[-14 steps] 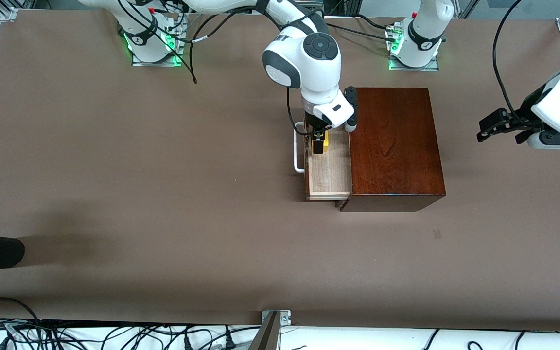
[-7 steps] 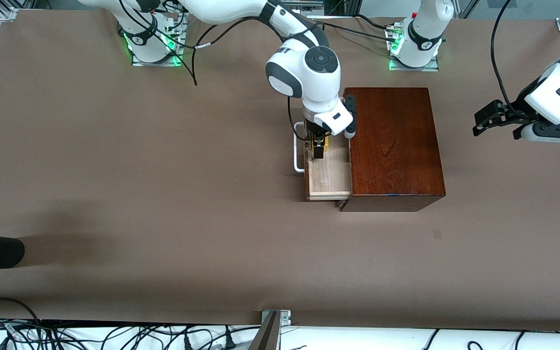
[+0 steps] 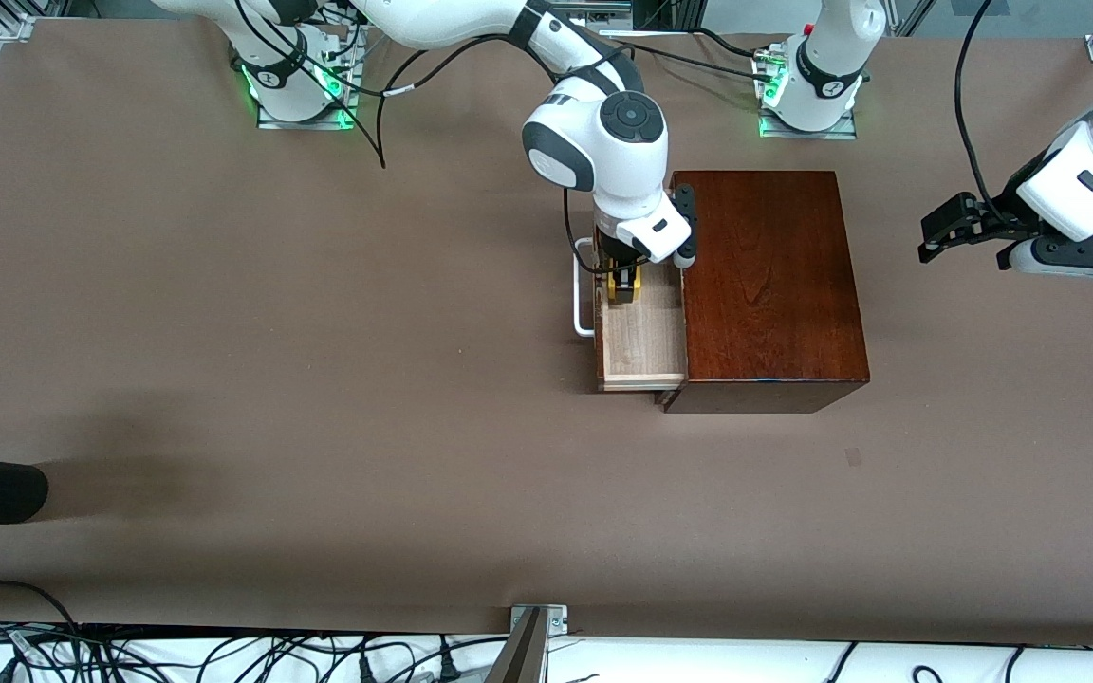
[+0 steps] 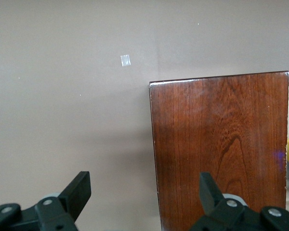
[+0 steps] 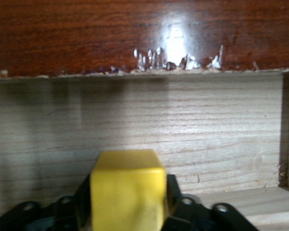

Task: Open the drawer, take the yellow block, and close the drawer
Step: 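Grasp the yellow block with the right gripper and lift it out, then carry the block away with the right gripper while the left gripper reaches the drawer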

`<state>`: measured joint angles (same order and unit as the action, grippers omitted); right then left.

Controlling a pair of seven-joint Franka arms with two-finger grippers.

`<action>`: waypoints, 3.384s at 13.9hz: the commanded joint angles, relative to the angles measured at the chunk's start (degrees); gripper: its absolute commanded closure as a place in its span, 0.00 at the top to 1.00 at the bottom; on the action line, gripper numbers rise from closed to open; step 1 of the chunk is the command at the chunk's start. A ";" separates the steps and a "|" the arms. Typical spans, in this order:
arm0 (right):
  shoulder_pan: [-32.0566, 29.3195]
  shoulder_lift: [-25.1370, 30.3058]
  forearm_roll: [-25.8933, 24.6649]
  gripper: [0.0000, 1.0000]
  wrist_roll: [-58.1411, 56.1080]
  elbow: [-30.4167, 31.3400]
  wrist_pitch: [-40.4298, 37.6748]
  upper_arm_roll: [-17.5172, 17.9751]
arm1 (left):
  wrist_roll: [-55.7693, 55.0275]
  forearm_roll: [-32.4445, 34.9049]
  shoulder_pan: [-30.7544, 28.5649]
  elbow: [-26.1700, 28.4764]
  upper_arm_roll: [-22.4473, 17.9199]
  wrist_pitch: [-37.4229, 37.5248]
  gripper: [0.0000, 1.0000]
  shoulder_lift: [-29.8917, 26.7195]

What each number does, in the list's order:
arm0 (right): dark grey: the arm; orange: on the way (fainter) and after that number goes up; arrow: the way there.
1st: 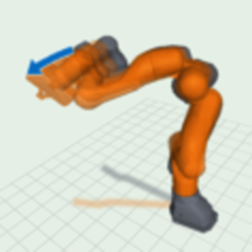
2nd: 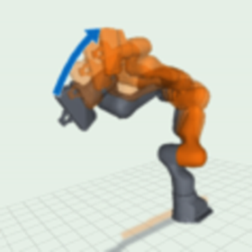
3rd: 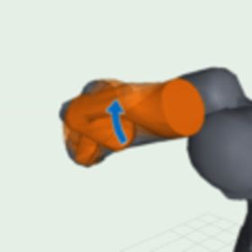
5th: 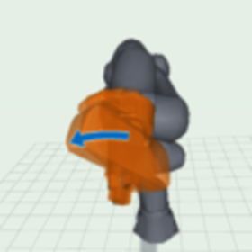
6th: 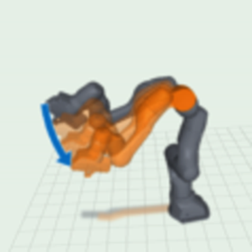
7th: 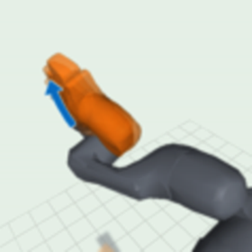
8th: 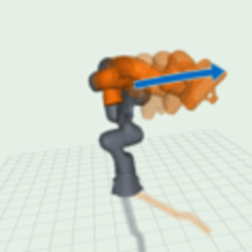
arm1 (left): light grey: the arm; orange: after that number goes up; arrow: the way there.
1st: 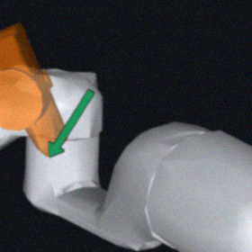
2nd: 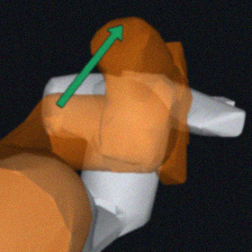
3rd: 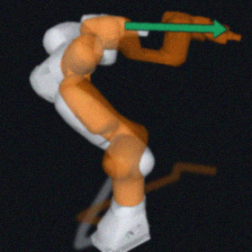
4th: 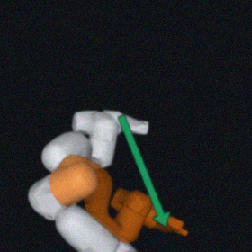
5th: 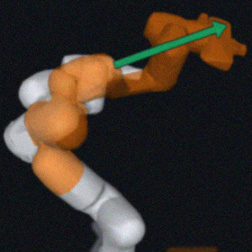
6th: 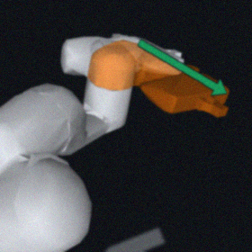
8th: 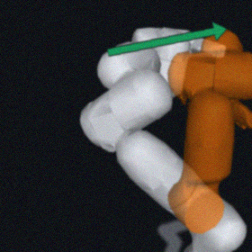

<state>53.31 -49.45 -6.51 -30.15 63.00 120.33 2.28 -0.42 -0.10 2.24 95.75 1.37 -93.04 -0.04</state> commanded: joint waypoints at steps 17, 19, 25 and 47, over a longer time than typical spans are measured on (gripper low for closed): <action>-16.27 17.63 3.26 0.00 11.61 -7.63 -26.72 -0.70 | 6.27 -0.68 0.13 -2.76 4.51 9.53 1.00 0.13; -22.69 18.68 3.43 0.00 11.35 -7.63 -26.73 -0.79 | 16.79 -3.05 0.13 -2.68 5.65 10.60 1.00 0.48; -40.18 29.28 11.94 0.00 12.05 8.12 -24.55 -0.79 | 28.98 -17.78 0.39 -2.76 13.55 15.77 1.00 8.73; -50.94 32.76 9.76 0.00 25.41 68.48 29.26 -0.09 | 48.93 4.06 28.43 -16.05 17.35 -16.30 1.00 40.03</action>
<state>3.73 -15.99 4.15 -6.28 130.77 147.89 1.01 47.06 2.71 31.07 78.58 19.10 -109.76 40.17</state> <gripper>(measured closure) 0.445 0.000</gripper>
